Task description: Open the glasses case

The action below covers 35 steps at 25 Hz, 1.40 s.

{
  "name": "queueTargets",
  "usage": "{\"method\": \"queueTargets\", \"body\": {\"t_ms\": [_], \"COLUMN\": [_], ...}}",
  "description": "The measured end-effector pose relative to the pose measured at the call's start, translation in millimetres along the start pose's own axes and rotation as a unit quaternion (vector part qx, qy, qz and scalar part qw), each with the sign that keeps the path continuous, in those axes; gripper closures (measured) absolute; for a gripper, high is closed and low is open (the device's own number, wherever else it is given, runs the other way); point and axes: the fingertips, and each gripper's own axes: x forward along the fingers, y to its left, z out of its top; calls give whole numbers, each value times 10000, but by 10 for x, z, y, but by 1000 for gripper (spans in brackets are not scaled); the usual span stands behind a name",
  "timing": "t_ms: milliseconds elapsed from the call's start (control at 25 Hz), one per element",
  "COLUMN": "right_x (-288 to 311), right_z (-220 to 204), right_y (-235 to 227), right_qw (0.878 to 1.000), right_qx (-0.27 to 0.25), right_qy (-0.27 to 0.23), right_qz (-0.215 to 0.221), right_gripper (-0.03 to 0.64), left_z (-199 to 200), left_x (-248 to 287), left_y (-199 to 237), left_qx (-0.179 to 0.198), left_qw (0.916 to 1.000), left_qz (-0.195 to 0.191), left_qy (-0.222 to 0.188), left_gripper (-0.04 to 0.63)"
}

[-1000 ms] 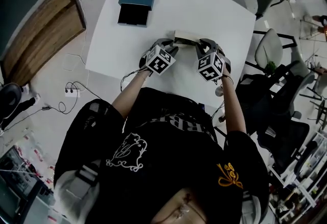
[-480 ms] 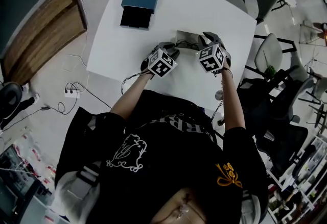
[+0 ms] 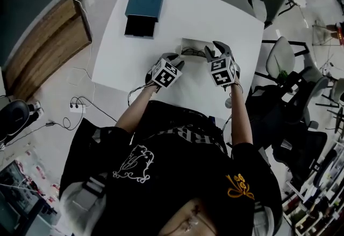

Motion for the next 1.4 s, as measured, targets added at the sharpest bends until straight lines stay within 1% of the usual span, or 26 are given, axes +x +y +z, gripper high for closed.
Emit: {"method": "queueTargets", "body": {"t_ms": [120,240,440,600,840,1000,1080,1400], "right_x": [-227,-464,-849,-1202,-1734,-2070,-2232,-2855], "right_z": [53,70,81,77,92,67,44,-236], "right_y": [15,41,100,176,363,488,566,839], "right_qw": [9979,9930,9832,9713,9582,9415,9356,9273], "right_qx": [539,1003,1481,1886,2092,2308,2350,2263], "right_qy": [-336,-603,-1044,-1436,-1949,-2428,-2593,-2887], "right_qz": [-89,-159,-231,-178,106,363,476,749], "right_gripper": [472,474,476,482,483,483,483,485], "left_z": [26,157,383,503,623,651,645,531], "left_x": [-105,-291,-633,-907,-1331,-1574,-1689,-1986], "left_y": [-98,-197,-345,-523,-866,-1165,-1321,-2020], "left_qx": [-22,-120,-183,-204,-280,-146,-153,-381], "left_qw": [9999,9991,9956,9909,9828,9787,9762,9670], "left_qz": [34,98,318,478,689,826,888,1126], "left_qy": [-118,-390,-861,-1240,-1691,-1876,-1972,-2252], "left_gripper": [460,460,460,460,460,460,460,460]}}
